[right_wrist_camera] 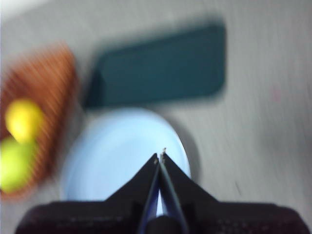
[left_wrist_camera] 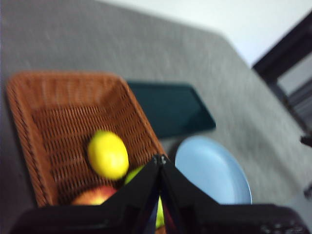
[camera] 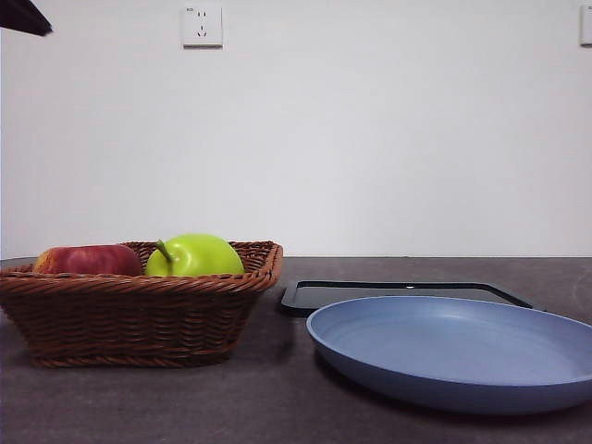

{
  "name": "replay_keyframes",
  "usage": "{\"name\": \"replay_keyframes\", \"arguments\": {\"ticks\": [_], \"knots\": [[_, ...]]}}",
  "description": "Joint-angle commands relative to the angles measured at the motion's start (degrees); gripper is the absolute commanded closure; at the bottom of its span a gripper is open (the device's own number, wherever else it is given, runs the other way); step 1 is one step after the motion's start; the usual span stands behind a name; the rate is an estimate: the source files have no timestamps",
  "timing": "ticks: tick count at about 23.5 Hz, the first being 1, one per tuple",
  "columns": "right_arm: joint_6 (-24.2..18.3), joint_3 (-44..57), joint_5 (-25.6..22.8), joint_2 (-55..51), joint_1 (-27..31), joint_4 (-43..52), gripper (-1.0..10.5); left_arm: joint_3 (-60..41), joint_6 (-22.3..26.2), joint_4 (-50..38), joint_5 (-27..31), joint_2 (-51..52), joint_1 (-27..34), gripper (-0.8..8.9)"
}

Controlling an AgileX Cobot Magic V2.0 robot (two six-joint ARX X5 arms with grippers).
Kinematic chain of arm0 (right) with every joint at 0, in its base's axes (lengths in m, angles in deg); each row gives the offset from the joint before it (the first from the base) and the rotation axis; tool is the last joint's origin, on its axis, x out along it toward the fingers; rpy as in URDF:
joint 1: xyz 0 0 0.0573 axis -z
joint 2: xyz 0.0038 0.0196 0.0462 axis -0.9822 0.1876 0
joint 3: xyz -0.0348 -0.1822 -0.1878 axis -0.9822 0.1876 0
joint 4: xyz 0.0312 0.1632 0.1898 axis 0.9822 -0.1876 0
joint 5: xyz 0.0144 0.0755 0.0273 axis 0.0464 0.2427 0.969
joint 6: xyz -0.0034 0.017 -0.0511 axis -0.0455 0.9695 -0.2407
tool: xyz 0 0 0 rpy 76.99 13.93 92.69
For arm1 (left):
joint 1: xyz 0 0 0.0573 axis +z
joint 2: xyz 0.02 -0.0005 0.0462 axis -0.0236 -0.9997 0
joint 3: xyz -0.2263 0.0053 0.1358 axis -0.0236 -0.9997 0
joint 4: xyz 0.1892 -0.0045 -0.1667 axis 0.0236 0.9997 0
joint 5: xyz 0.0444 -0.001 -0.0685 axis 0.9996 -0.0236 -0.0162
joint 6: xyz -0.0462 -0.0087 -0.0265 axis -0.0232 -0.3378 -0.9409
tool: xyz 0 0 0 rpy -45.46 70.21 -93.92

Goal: Take the lemon from the basket,put the lemon in the plate,hand out the plate

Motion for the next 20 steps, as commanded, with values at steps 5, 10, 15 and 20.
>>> {"name": "replay_keyframes", "arguments": {"ticks": [5,10,15,20], "knots": [[-5.0,-1.5,0.0,12.3,-0.9,-7.4,9.2,7.1,9.2,8.8,3.3,-7.2,-6.6,8.04],[-5.4,-1.5,-0.2,21.1,-3.4,-6.1,7.1,7.4,8.8,6.6,7.0,-8.4,-11.0,4.74],[-5.6,-1.5,-0.2,28.5,-5.9,1.2,6.6,7.4,7.8,6.1,9.6,-8.4,-13.8,4.35],[-3.2,-1.5,-0.1,37.1,-8.5,8.0,6.8,7.4,7.4,6.2,9.7,-8.4,-15.1,4.35]]}}
